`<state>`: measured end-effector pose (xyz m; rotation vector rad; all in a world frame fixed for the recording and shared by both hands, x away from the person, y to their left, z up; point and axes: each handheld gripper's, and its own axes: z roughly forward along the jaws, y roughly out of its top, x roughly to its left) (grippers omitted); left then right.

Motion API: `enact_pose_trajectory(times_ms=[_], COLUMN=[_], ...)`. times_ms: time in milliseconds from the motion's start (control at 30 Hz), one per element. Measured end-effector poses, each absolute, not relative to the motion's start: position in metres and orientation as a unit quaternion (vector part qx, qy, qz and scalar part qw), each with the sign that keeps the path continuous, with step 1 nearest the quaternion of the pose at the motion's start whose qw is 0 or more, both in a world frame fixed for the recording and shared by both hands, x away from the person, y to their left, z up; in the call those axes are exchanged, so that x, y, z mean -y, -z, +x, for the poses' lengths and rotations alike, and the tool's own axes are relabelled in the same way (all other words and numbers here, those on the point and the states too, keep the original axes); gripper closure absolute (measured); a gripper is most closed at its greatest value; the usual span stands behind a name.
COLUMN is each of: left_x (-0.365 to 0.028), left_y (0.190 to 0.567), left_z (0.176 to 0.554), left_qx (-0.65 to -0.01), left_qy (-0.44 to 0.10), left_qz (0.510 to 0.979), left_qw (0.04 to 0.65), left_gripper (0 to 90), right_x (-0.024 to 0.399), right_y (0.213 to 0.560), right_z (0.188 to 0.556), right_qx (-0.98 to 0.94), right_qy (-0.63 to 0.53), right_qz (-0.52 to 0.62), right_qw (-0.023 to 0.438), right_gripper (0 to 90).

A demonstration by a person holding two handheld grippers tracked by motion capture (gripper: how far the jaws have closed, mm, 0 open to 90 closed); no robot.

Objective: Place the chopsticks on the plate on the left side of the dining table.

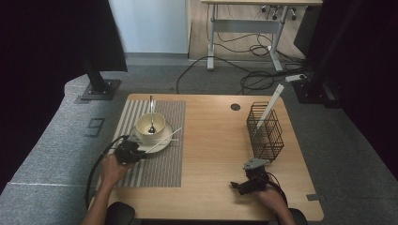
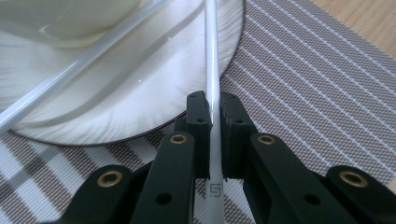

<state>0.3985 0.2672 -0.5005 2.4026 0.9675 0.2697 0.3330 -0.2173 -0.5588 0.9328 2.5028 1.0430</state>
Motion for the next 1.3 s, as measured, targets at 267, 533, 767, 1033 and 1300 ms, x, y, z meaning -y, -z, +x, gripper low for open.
enact_pose_trajectory(times_ms=[267,533,767,1033,1300], left_x=[-0.277,-0.283,-0.283,-0.283,-0.284], left_y=[0.501,0.499,0.499,0.497,0.495], left_z=[0.403,0.407,0.406,0.408,0.411], left_qx=[-0.375,-0.389,-0.388,-0.392,-0.397], left_qy=[-0.102,-0.096,-0.107,-0.116,-0.124], left_qz=[0.884,0.88,0.879,0.876,0.871], left_qw=[0.258,0.255,0.254,0.256,0.263], left_gripper=[83.9,83.4,82.3,80.5,82.3], right_x=[0.217,0.217,0.217,0.217,0.217], right_y=[0.559,0.559,0.559,0.559,0.559], right_z=[0.333,0.333,0.333,0.333,0.333], right_qx=[-0.865,-0.865,-0.865,-0.865,-0.865], right_qy=[-0.36,-0.36,-0.36,-0.36,-0.36], right_qz=[0.322,0.322,0.322,0.322,0.322], right_qw=[0.137,0.137,0.137,0.137,0.137], right_gripper=[0.0,0.0,0.0,0.0,0.0])
